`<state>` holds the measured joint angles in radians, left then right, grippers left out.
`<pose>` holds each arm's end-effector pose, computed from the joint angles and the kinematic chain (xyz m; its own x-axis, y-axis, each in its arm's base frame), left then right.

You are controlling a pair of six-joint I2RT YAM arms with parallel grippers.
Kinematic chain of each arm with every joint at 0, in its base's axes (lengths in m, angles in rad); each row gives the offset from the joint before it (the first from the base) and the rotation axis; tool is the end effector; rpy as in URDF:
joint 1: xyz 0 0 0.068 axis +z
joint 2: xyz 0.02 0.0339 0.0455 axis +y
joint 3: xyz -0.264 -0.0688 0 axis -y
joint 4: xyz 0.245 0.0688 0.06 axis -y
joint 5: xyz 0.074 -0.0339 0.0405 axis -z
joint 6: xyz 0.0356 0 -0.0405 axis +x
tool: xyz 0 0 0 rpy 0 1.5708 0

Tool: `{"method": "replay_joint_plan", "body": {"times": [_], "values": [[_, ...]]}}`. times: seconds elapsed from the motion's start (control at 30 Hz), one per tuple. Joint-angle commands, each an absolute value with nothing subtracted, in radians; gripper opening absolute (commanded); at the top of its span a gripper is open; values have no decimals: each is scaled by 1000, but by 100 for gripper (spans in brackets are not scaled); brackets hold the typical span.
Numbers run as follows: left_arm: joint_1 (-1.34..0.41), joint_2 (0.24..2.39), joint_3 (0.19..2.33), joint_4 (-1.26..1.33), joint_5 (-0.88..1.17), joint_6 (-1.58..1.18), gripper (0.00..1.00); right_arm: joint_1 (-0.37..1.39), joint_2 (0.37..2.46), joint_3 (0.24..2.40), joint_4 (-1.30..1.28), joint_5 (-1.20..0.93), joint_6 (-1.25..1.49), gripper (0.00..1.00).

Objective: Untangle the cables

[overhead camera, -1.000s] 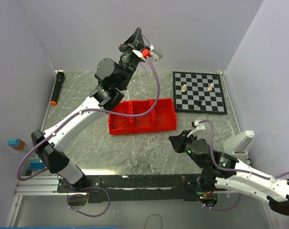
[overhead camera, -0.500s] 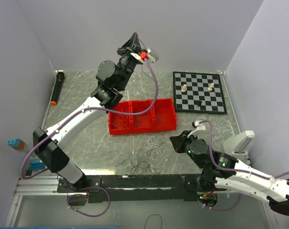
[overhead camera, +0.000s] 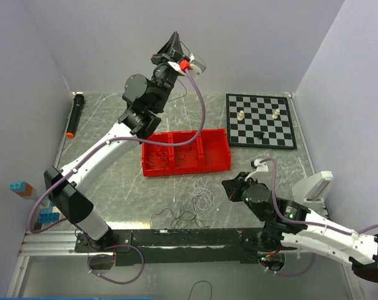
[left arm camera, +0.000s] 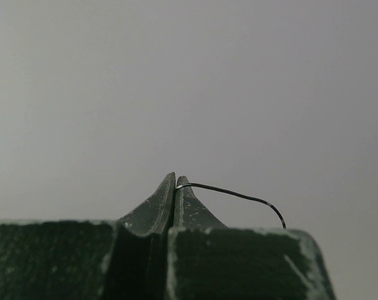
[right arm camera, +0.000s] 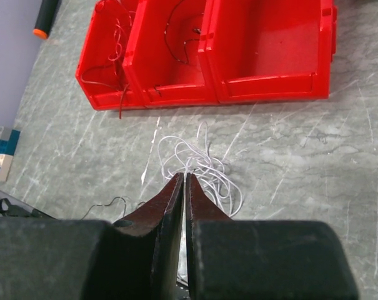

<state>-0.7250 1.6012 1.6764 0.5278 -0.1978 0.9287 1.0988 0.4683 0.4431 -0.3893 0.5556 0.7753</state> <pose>0.2722 -0.2319 0.5174 0.6779 0.4485 -0.5825 -0.0231 0.8050 0.5929 0.0741 0.1039 0.2445 -0.5068 0.3151 -0.8024 -0.2555 0.8341 0.4889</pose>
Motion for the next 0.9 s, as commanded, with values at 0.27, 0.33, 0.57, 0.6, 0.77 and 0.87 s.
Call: {"method": "replay_joint_plan", "body": {"times": [0.27, 0.33, 0.57, 0.6, 0.77, 0.87], "values": [[-670, 1540, 1530, 614, -196, 897, 1, 1094, 465, 437, -411, 569, 807, 11], [-666, 1529, 1473, 629, -198, 900, 2, 1094, 462, 439, -420, 574, 805, 11], [-664, 1516, 1433, 620, -195, 877, 2, 1092, 454, 437, -443, 584, 816, 11], [-666, 1516, 1443, 611, -196, 874, 2, 1092, 456, 437, -443, 584, 816, 11], [-667, 1494, 1402, 557, -190, 874, 2, 1092, 460, 437, -437, 584, 816, 11], [-675, 1489, 1338, 485, -196, 874, 2, 1092, 468, 437, -431, 583, 819, 11]]}}
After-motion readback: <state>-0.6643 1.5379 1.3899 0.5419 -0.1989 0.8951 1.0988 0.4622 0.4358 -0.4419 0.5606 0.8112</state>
